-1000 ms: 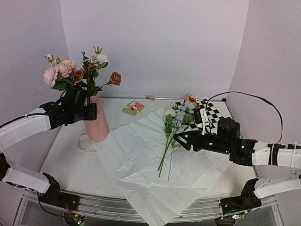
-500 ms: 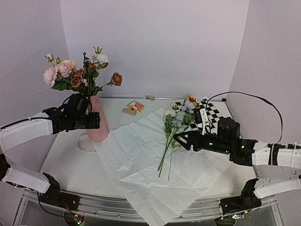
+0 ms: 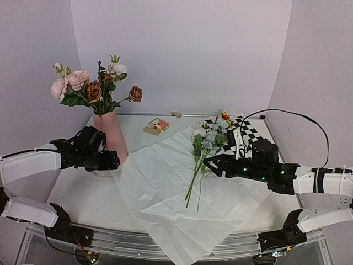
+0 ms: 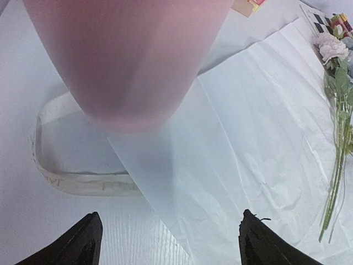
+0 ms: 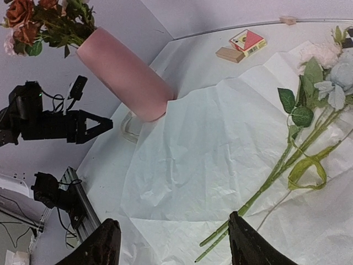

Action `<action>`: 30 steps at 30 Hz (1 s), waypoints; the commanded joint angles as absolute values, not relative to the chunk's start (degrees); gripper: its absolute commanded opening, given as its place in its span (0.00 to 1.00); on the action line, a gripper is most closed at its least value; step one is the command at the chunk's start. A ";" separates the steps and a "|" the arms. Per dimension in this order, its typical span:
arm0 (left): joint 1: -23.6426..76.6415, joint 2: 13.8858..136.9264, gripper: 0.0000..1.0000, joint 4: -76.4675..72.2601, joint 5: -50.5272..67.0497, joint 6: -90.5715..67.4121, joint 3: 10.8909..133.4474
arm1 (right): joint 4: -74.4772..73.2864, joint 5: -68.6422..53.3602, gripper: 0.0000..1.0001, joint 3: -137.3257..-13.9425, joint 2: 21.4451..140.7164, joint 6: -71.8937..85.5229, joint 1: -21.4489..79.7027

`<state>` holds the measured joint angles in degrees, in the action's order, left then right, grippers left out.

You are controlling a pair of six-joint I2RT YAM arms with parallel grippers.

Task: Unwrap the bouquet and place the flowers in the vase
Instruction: Pick up the fake flower from the wrapping paper.

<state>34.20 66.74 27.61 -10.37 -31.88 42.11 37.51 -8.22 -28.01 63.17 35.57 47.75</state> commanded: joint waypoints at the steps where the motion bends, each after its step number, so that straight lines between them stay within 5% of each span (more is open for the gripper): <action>1: 34.39 61.66 0.87 28.05 -2.58 -37.15 38.47 | 32.48 0.90 0.66 -30.38 63.98 39.47 47.56; 12: 42.01 57.40 0.84 21.60 3.21 -44.22 34.48 | 21.41 7.91 0.48 -34.73 73.39 46.97 47.56; 19: 56.59 70.25 0.74 14.72 -5.46 -47.29 41.45 | 21.40 6.81 0.35 -37.35 77.53 50.09 47.62; 30: 67.83 93.79 0.53 2.39 -8.03 -41.66 54.53 | 22.37 5.55 0.32 -34.37 74.41 53.24 47.57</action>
<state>66.25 86.99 8.18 -6.58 -45.27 46.73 22.35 5.37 -36.21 77.35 51.86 47.64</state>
